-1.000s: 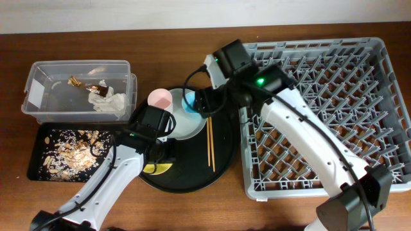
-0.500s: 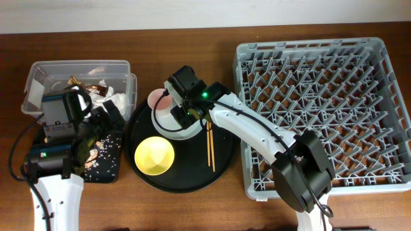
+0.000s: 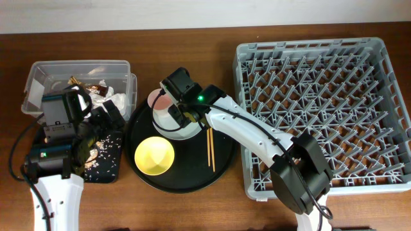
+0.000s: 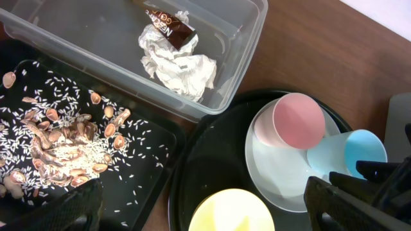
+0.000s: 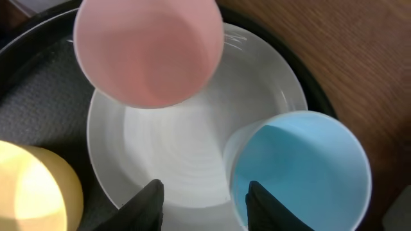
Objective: Sort waste into correct bins and load items into the dishwasher rack
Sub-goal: 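Grasp the blue cup with the right gripper and place it in the rack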
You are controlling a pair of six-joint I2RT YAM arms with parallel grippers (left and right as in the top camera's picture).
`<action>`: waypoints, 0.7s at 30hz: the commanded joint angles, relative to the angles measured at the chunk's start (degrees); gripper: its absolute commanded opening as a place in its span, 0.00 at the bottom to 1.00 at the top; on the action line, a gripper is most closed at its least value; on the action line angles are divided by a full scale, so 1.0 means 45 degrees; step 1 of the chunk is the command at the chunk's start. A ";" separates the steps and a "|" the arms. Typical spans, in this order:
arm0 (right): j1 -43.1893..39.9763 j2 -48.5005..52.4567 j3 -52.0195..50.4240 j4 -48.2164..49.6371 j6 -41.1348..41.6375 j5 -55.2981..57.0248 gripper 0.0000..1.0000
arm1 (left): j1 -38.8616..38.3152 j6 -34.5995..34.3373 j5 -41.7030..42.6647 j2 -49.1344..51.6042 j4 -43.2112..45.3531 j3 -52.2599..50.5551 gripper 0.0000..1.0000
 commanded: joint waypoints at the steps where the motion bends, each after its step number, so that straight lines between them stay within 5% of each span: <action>1: -0.0068 0.0321 0.0180 -0.0073 -0.0121 0.0510 0.44 | 0.0053 0.0015 -0.0092 -0.0044 -0.0015 0.0024 0.99; 4: -0.0092 0.0840 0.0092 -0.0185 -0.0117 0.0515 0.43 | 0.0053 0.0015 -0.0092 -0.0044 -0.0015 0.0024 0.99; 9: -0.0092 0.0908 0.0117 -0.0233 -0.0117 0.0563 0.04 | 0.0053 0.0015 -0.0092 -0.0044 -0.0117 0.0024 0.99; 15: -0.0408 -0.1962 0.2113 -0.1996 -0.0797 -0.0321 0.04 | 0.0053 0.0015 -0.0092 -0.0044 -0.0121 0.0024 0.99; 17: -0.2176 -0.2963 0.2132 -0.2569 -0.1069 -0.2788 0.04 | 0.0053 0.0015 -0.0092 -0.0044 -0.0155 0.0024 0.99; 21: -0.7281 -0.1889 0.1763 -0.3483 -0.3293 -1.1803 0.04 | 0.0053 0.0015 -0.0092 -0.0044 -0.0165 0.0024 0.99</action>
